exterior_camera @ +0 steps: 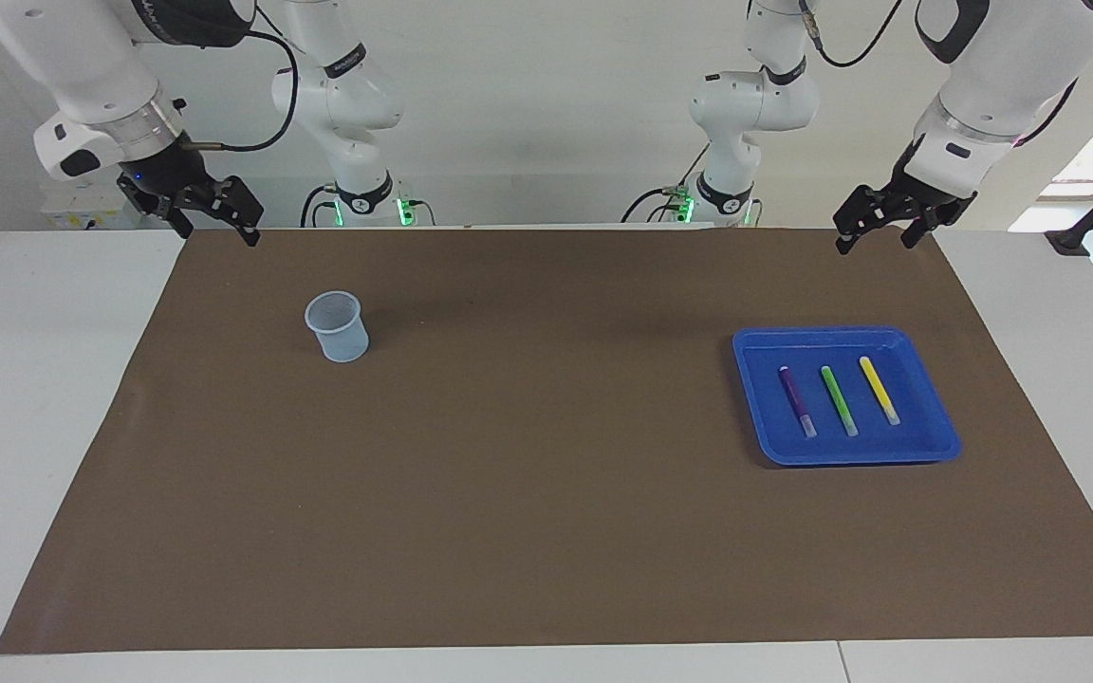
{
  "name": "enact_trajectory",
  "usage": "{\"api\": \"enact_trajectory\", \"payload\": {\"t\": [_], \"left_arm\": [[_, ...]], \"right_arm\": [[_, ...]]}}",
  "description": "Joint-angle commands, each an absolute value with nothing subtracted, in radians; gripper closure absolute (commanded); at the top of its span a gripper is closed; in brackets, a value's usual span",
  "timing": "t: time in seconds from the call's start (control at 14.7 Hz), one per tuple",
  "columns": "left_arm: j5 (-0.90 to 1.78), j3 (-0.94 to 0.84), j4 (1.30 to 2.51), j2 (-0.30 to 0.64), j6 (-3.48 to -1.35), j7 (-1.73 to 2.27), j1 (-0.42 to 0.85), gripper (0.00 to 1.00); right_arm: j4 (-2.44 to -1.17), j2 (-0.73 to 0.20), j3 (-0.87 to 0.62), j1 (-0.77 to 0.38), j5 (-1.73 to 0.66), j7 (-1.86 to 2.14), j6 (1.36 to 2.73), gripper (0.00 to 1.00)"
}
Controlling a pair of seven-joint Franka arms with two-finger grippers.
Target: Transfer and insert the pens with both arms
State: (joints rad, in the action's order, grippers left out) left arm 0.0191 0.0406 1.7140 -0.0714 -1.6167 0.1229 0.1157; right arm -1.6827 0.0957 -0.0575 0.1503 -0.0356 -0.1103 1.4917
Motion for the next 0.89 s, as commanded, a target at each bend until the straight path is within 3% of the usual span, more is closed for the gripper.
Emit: {"api": "enact_trajectory", "payload": {"t": [0.0, 0.14, 0.48, 0.82], "left_arm": [[0.012, 0.041, 1.835, -0.101, -1.71, 0.059, 0.077, 0.0], [0.012, 0.041, 1.871, -0.072, -1.79, -0.004, 0.022, 0.0], [0.005, 0.041, 1.905, 0.112, -2.014, -0.106, -0.081, 0.0], [0.005, 0.041, 1.994, 0.193, -2.232, -0.205, -0.127, 0.0]], "right_arm": [[-1.687, 0.1, -0.061, 0.16, -0.054, -0.109, 1.485, 0.0], [-1.687, 0.101, -0.061, 0.16, -0.054, -0.109, 1.485, 0.0], [-1.687, 0.101, -0.061, 0.16, -0.054, -0.109, 1.485, 0.0], [-1.687, 0.101, -0.061, 0.16, -0.054, -0.109, 1.485, 0.0]]}}
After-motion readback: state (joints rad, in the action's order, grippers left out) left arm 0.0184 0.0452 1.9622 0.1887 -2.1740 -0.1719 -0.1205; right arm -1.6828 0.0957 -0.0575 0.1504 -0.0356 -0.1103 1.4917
